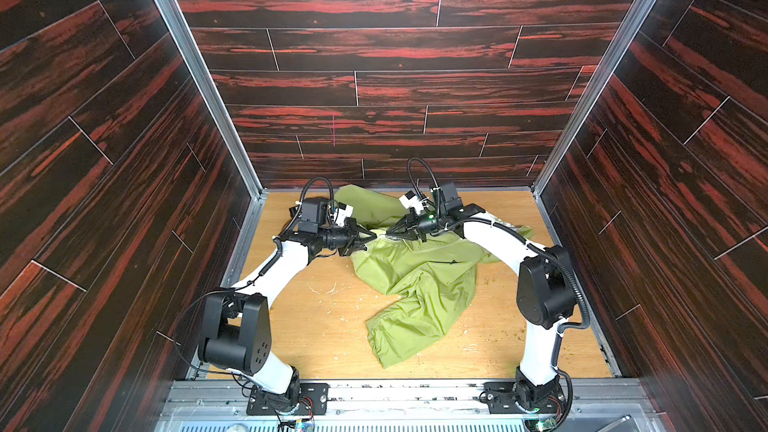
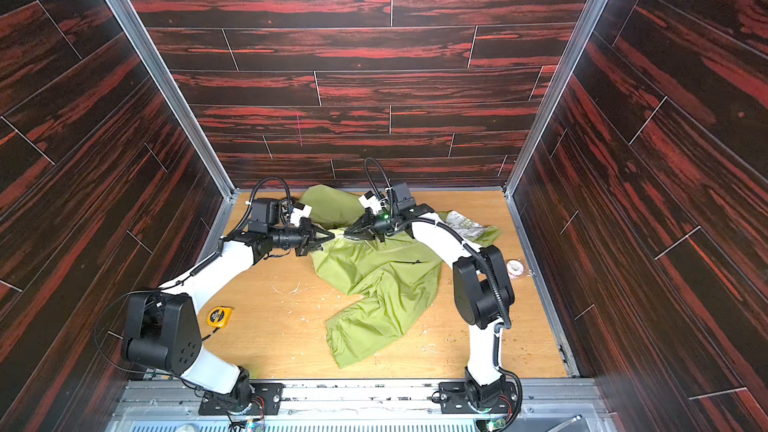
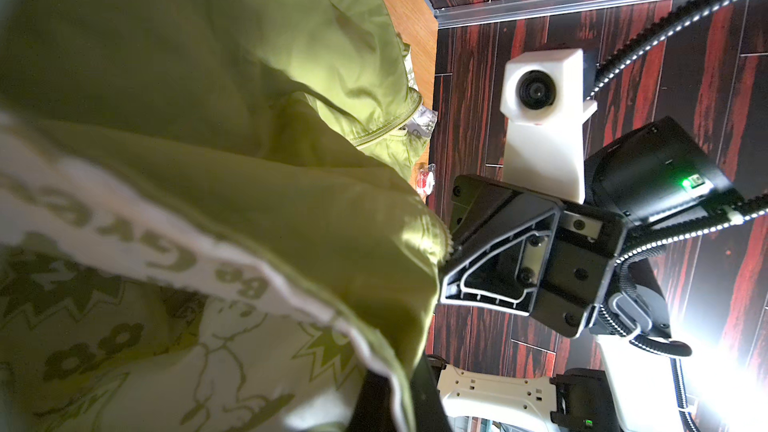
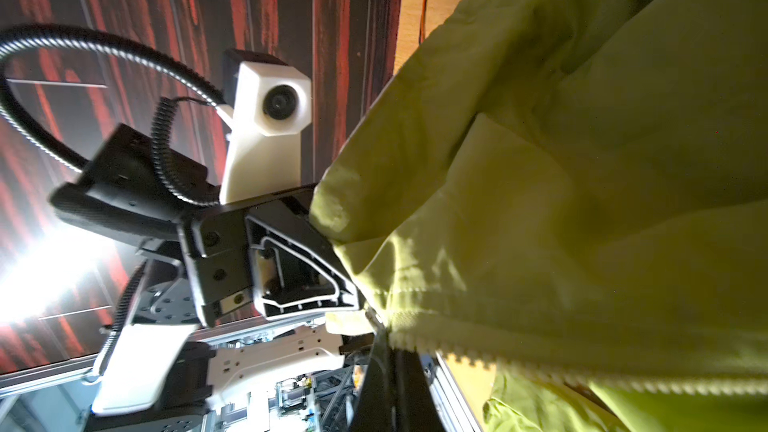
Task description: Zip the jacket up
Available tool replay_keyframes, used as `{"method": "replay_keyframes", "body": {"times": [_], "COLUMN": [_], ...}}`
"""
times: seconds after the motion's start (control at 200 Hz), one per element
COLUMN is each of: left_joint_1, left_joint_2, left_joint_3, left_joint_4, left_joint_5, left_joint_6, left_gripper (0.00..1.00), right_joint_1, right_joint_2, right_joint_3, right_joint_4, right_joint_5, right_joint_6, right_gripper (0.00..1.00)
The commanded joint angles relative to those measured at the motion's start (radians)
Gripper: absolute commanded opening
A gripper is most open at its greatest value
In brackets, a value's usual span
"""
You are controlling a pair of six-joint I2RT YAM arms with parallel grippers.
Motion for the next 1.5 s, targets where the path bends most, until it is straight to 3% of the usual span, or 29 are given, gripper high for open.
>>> {"method": "replay_keyframes", "body": {"times": [0.0, 0.276, 0.381, 0.832, 1.142, 1.493], "left_joint_1": [0.056, 0.056, 0.056, 0.054, 0.055, 0.054], "left_joint_2": [-0.042, -0.04, -0.038, -0.034, -0.033, -0.03], "left_joint_3": [-0.008, -0.021, -0.023, -0.031, -0.028, -0.029], "left_joint_4": [-0.027, 0.058, 0.072, 0.114, 0.114, 0.147], "left_joint_5": [-0.09, -0.087, -0.086, -0.075, -0.067, -0.034], "left_joint_6": [-0.01, -0.068, -0.078, -0.109, -0.115, -0.151], "left_gripper": [0.0, 0.0, 0.0, 0.0, 0.0, 0.0], "right_joint_1": [-0.088, -0.043, -0.033, -0.026, 0.009, 0.023], "right_joint_2": [-0.039, 0.002, 0.024, 0.09, 0.144, 0.241], "right_joint_3": [-0.041, -0.091, -0.089, -0.057, -0.018, 0.031], "right_joint_4": [0.062, 0.311, 0.368, 0.432, 0.446, 0.518], "right_joint_5": [0.011, -0.039, -0.04, -0.073, -0.079, -0.079], "right_joint_6": [0.095, 0.32, 0.371, 0.439, 0.437, 0.456], "right_gripper": [0.0, 0.0, 0.05, 0.19, 0.39, 0.48]}}
